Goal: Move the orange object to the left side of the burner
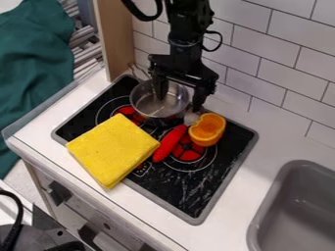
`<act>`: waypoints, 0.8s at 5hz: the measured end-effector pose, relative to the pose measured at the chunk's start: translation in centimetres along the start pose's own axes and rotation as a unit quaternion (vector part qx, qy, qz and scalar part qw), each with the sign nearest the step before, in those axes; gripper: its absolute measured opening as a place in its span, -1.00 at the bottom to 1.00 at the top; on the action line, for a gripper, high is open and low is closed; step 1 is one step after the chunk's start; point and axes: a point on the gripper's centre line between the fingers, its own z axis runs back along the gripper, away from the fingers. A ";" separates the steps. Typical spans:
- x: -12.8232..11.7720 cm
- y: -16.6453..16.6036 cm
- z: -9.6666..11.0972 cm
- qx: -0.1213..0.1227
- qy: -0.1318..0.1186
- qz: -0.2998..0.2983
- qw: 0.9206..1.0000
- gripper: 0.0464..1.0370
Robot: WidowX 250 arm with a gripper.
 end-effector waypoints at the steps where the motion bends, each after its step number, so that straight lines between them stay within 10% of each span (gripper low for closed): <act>1: -0.7 0.0 -1.1 0.001 0.018 0.001 1.000 0.93; 4: -2.1 -3.1 -1.3 0.017 0.025 -0.032 0.999 0.93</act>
